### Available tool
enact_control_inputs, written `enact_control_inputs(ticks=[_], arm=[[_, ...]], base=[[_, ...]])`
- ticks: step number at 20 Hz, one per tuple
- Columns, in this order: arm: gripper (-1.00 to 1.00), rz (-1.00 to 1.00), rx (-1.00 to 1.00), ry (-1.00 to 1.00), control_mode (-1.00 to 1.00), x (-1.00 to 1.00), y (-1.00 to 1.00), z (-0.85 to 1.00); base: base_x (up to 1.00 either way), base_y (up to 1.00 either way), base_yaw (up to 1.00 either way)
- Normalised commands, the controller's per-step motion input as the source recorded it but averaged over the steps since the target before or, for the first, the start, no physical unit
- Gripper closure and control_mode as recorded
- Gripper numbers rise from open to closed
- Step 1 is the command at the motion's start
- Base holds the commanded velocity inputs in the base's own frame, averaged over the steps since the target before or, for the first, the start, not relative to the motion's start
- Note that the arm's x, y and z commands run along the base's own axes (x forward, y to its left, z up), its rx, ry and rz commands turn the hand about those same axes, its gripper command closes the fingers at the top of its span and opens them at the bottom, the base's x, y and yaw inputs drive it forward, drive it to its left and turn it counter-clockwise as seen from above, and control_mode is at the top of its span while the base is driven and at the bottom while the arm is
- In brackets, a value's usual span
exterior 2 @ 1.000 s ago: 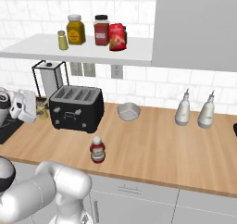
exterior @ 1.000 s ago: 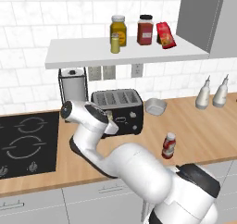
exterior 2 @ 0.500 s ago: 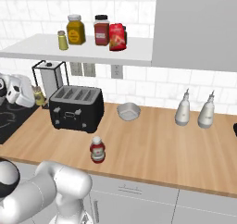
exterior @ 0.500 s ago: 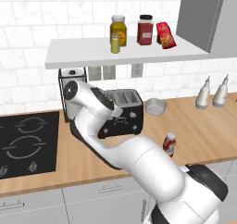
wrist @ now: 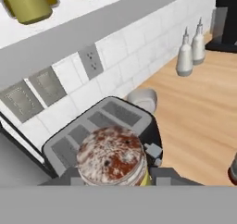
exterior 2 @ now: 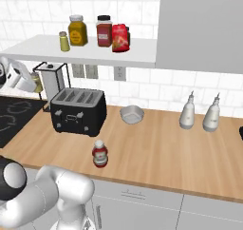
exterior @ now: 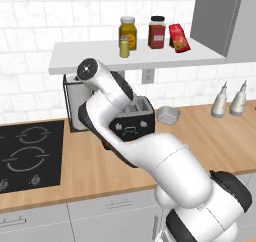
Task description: Put the shaker and condiment bottle from the counter next to their counterparts in the cabinet.
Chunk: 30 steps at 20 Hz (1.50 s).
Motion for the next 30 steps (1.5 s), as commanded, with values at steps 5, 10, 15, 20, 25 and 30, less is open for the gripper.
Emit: enact_control_inputs(ticks=[5, 10, 15, 20, 25, 30], arm=[[1.0, 0.18, 0.11, 0.1, -1.0, 0.13, 0.0, 0.67], [1.0, 0.2, 0.12, 0.08, -1.0, 0.18, 0.0, 0.68], [1.0, 0.26, 0.0, -0.09, -1.0, 0.25, -0.05, 0.54], [1.0, 0.3, 0.0, -0.17, -1.0, 0.23, -0.06, 0.42], [1.0, 0.31, -0.17, -0.16, -1.0, 0.11, -0.16, 0.03], [1.0, 0.2, -0.12, -0.05, -1.0, 0.13, -0.06, 0.0]], base=[[0.0, 0.0, 0.0], [0.0, 0.0, 0.0], [0.0, 0.0, 0.0], [0.0, 0.0, 0.0], [0.0, 0.0, 0.0], [0.0, 0.0, 0.0]])
